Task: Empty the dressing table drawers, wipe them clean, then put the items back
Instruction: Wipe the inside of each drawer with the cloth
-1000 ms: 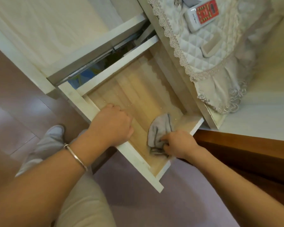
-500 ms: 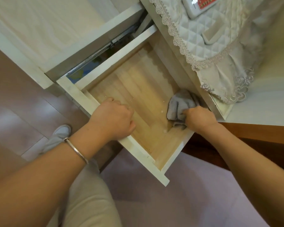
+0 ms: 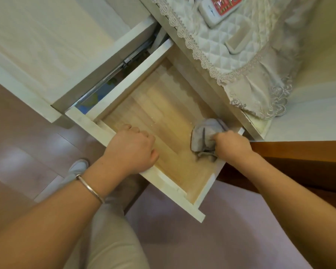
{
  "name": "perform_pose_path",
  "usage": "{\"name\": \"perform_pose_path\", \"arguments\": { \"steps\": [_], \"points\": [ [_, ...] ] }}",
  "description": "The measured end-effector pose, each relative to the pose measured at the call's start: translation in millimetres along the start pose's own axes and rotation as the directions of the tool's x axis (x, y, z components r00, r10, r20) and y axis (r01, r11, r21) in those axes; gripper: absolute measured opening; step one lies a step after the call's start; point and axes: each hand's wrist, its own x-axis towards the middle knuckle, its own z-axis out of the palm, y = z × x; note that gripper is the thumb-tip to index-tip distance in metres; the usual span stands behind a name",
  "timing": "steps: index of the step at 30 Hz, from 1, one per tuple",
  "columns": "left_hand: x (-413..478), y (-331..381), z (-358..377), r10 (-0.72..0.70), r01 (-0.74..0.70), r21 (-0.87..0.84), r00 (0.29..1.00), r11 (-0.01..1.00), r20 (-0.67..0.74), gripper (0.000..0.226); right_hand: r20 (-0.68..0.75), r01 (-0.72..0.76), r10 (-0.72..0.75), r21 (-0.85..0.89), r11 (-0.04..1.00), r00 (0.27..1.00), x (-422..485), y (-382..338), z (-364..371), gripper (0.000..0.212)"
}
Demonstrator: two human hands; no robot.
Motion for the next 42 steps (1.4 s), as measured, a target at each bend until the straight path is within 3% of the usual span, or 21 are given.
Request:
{"name": "perform_pose_path", "arguments": {
  "steps": [3,5,7,10,12,15,19,23,26,31,35,42],
  "points": [
    [0,-2,2,0.009,-0.008,0.013,0.999,1.000,-0.031,0.062,-0.069,-0.084,0.085,0.009,0.996,0.994,13,6,-4,0.023],
    [-1,-4,3,0.006,-0.005,0.023,1.000,1.000,-0.015,0.056,-0.077,-0.067,0.067,0.003,0.998,0.995,2,-8,2,0.019],
    [0,-4,2,-0.003,0.003,0.015,1.000,1.000,0.012,0.047,-0.032,-0.029,0.030,0.041,0.999,0.999,-17,-29,10,0.017],
    [-6,-4,-1,-0.026,0.027,0.021,0.999,0.999,-0.046,0.065,0.099,0.075,-0.084,0.100,0.992,0.992,-50,-64,26,0.023],
    [-12,-2,1,-0.021,0.021,-0.001,0.999,1.000,-0.050,0.069,0.197,0.075,-0.121,0.226,0.971,0.973,-66,-80,36,0.029],
    [-27,-6,-3,0.005,-0.001,0.061,0.998,0.998,-0.066,0.056,0.153,0.018,-0.089,0.417,0.909,0.984,-79,-78,36,0.032],
    [-48,-11,-18,0.043,-0.036,0.122,0.997,0.992,-0.063,0.051,-0.052,-0.019,0.082,0.723,0.691,0.995,-94,-58,28,0.033],
    [-60,-18,-57,-0.027,0.047,0.123,0.987,0.991,-0.159,0.048,-0.232,0.108,0.217,0.878,0.466,0.948,-108,-51,6,0.029],
    [-71,-30,-89,-0.110,0.136,0.070,0.952,0.988,-0.286,0.052,-0.373,0.257,0.186,0.853,0.454,0.909,-110,-48,-25,0.029],
    [-108,-61,-142,-0.262,0.302,-0.007,0.817,0.953,-0.513,0.056,-0.623,0.483,0.120,0.700,0.526,0.773,-113,-56,-97,0.030],
    [-156,-89,-180,-0.400,0.471,-0.046,0.689,0.881,-0.604,0.063,-0.760,0.614,0.013,0.535,0.581,0.650,-123,-87,-161,0.027],
    [-272,-154,-203,-0.570,0.673,-0.155,0.455,0.723,-0.684,0.066,-0.879,0.795,-0.237,0.221,0.565,0.413,-156,-201,-254,0.024]
  ]
}}
